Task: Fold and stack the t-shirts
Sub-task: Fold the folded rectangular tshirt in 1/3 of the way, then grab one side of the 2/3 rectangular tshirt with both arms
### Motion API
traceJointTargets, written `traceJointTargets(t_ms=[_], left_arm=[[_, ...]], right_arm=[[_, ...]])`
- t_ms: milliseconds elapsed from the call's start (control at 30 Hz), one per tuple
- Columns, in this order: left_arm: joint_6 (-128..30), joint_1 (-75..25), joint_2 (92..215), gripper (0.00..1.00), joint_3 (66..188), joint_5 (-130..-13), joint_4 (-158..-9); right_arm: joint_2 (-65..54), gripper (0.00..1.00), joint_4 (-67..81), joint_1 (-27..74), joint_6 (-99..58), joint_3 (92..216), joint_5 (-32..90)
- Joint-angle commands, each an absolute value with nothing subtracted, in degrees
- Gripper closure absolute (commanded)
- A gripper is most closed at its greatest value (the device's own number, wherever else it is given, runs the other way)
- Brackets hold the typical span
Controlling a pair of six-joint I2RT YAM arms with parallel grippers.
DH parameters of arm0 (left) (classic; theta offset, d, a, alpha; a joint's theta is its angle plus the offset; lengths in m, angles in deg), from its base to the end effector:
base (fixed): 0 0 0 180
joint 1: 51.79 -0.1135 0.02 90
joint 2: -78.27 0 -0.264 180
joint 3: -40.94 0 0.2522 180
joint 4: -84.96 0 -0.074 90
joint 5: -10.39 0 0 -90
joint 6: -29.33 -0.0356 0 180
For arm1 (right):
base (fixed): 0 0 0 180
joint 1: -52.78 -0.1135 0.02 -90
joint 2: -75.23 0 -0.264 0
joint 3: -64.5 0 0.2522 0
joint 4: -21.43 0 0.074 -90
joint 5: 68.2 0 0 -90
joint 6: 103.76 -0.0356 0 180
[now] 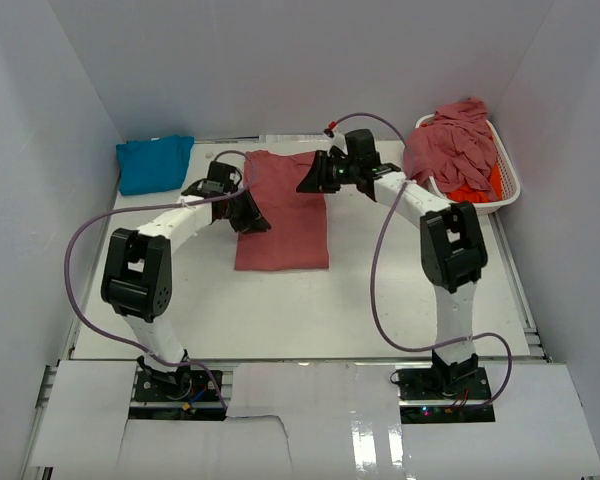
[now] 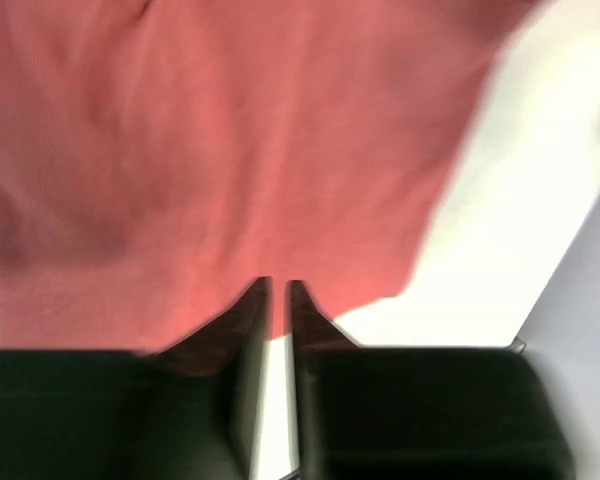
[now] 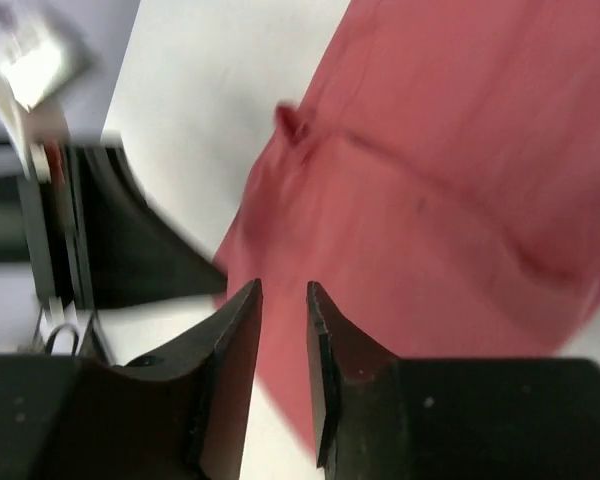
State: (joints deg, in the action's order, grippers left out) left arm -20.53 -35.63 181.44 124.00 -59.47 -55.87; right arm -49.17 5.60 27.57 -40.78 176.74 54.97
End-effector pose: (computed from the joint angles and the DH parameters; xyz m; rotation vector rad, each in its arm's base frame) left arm 0.3537 -0.1153 0.1915 -0.4364 2.6952 -0.7804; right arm 0.4507 0.2337 0.2295 -0.3496 2.1485 1.1398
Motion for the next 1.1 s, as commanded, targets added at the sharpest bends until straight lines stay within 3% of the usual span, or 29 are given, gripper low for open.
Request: traceJointTargets(t_ms=[0,33,67,167,267,333,367,400,500,633,1067], left_arm=[[-20.9,-38.4,174.1,0.68,131.3,-59.2,-48.9],[-21.1,-39.2,172.4,0.61,132.3,-59.0,-48.7],[-21.1,-41.0,171.5,0.59,132.3,-58.8,-48.7],[-20.8,-44.6,168.7,0.58,129.5,-57.2,-48.8],[-20.8,-46.6,167.0,0.53,123.7,-52.0,-48.5],[-21.3,-47.6,166.1,0.38,120.4,-48.8,-47.7],[-21.9,-47.7,164.5,0.23,116.4,-47.9,-47.8],[-22.0,-47.8,163.4,0.19,114.1,-47.4,-48.8],[-20.2,-48.7,158.6,0.09,104.7,-42.8,-54.1],[-16.9,-50.2,157.5,0.09,96.1,-38.9,-59.6],[-21.6,-51.0,158.3,0.10,97.2,-46.3,-58.0]], right_arm=[[-35.8,0.68,1.0,28.3,-38.5,166.5,55.2],[-33.7,0.64,0.1,28.6,-38.5,164.6,55.5],[-29.9,0.50,-1.9,28.8,-38.5,162.7,55.6],[-24.2,0.31,-4.6,28.8,-38.3,155.5,56.6],[-21.8,0.23,-6.0,28.9,-40.2,147.9,60.0],[-20.3,0.12,-5.9,28.9,-41.6,144.5,61.7],[-19.6,0.08,-5.9,28.9,-41.8,141.7,62.9],[-19.3,0.05,-5.8,28.9,-42.0,140.5,63.2],[-18.5,0.02,-3.4,29.0,-42.9,136.4,64.2],[-19.6,0.05,-2.4,29.1,-43.9,134.4,64.3],[-26.6,0.11,5.5,29.1,-48.0,132.6,61.1]])
